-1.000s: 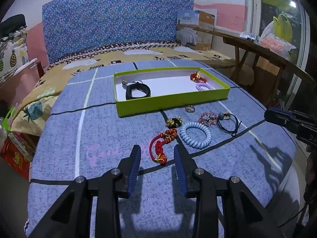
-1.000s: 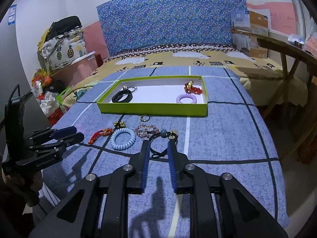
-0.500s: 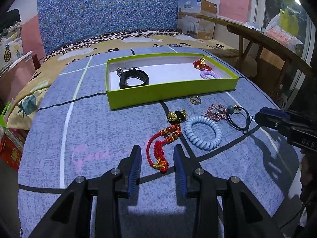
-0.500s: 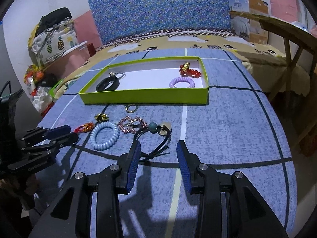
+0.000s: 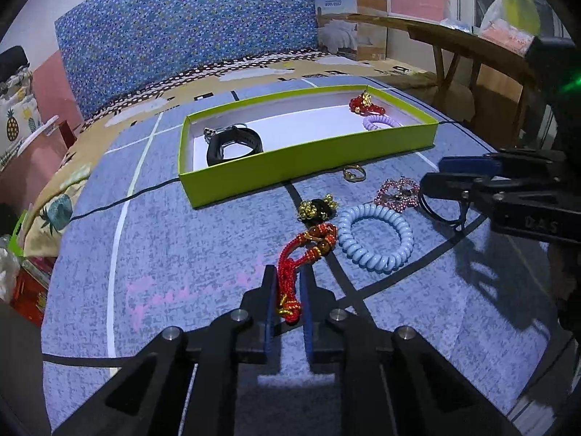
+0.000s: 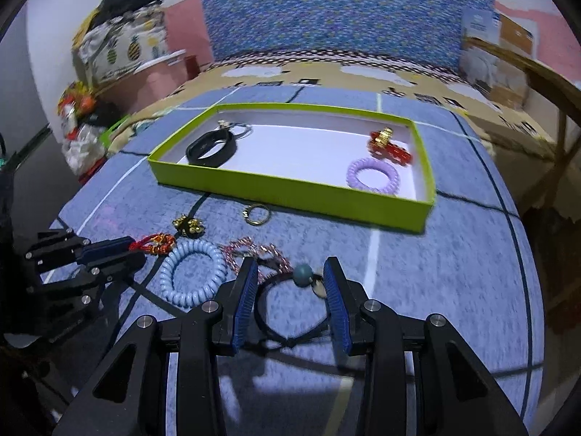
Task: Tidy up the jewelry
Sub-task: 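Grasp red tassel knot with left tool while right tool grasps pink rhinestone hairpin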
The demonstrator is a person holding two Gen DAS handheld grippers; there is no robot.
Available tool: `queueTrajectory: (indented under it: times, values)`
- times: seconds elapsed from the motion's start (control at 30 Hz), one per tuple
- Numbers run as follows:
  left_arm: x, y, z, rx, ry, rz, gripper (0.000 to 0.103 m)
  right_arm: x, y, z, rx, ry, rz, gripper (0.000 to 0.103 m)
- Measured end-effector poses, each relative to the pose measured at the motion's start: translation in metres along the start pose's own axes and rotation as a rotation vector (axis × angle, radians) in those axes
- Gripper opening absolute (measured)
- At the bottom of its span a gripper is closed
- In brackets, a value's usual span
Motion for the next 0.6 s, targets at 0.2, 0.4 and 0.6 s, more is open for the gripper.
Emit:
queueTrajectory:
  times: [0.2, 0.4, 0.6]
  values:
    - [0.002, 0.001, -0.004, 0.025, 0.016, 0.004, 0.010, -0.010, -0.003, -0.017, 0.196, -0.012, -0.012, 0.039]
    - [0.004, 0.003, -0.009, 0.047, 0.023, 0.004, 0.010, -0.019, 0.000, -0.026, 0.347, -0.018, -0.022, 0.039]
    - [0.006, 0.004, -0.013, 0.066, 0.024, 0.005, 0.010, -0.024, -0.006, -0.027, 0.331, -0.051, -0.034, 0.035]
Point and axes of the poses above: each gripper's, at about its wrist camera, not at the fingertips, and x roughly against the way its jaws point, z to its right, y to its underside, the point moved 5 cm from there along -x, roughly the way its jaws point, and after that the axes turned 14 degrees about y, right-handed, at the moved point
